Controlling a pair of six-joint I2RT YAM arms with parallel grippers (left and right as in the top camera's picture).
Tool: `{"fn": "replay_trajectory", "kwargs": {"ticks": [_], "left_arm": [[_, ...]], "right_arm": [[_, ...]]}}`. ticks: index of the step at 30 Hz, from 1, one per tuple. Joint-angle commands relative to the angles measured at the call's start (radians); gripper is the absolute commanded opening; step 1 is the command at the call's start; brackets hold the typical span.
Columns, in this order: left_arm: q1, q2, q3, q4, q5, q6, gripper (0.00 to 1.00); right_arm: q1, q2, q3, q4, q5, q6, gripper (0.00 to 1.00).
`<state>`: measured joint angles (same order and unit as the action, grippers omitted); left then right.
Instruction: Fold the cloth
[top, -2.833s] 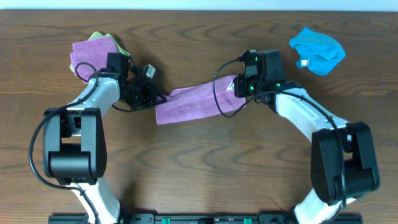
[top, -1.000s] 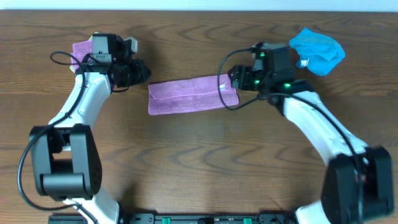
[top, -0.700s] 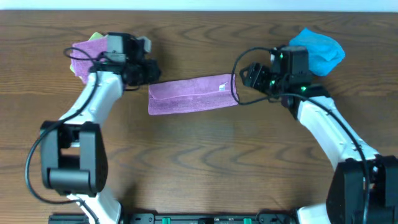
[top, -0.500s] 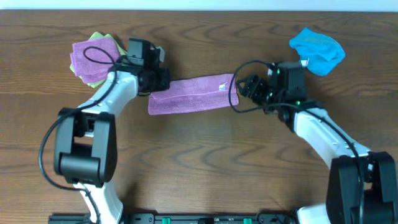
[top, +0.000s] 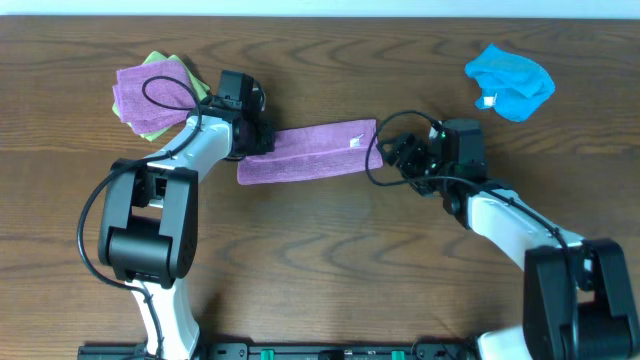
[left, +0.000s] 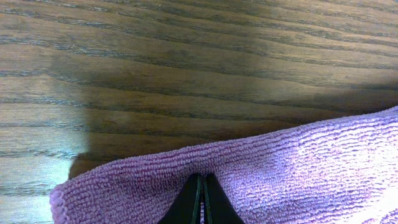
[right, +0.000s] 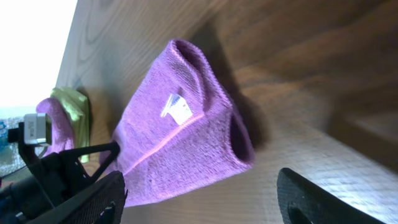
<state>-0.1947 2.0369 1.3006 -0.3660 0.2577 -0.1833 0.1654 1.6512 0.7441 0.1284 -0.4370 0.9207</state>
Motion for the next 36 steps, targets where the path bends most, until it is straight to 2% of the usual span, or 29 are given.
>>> {"fn": "replay_trajectory", "kwargs": {"ticks": [1,10,23,32,35,36], "left_arm": [[-0.002,0.031,0.011,-0.007,-0.029,0.002,0.06],[-0.002,0.031,0.011,-0.009,-0.022,-0.008,0.06],[-0.002,0.031,0.011,-0.016,-0.021,-0.009,0.06],[-0.002,0.031,0.011,-0.026,-0.021,-0.008,0.06],[-0.002,0.031,0.011,-0.026,-0.021,-0.008,0.06],[-0.002,0.031,0.011,-0.026,-0.021,-0.008,0.06]], "right_arm": [[0.028,0.059,-0.006,0.042,0.009,0.045,0.77],[0.077,0.18,-0.006,0.174,0.029,0.097,0.73],[0.155,0.222,-0.005,0.276,0.231,0.097,0.7],[0.157,0.444,0.002,0.541,0.233,0.14,0.71],[0.165,0.516,0.014,0.592,0.251,0.139,0.56],[0.17,0.531,0.018,0.602,0.266,0.136,0.55]]}}
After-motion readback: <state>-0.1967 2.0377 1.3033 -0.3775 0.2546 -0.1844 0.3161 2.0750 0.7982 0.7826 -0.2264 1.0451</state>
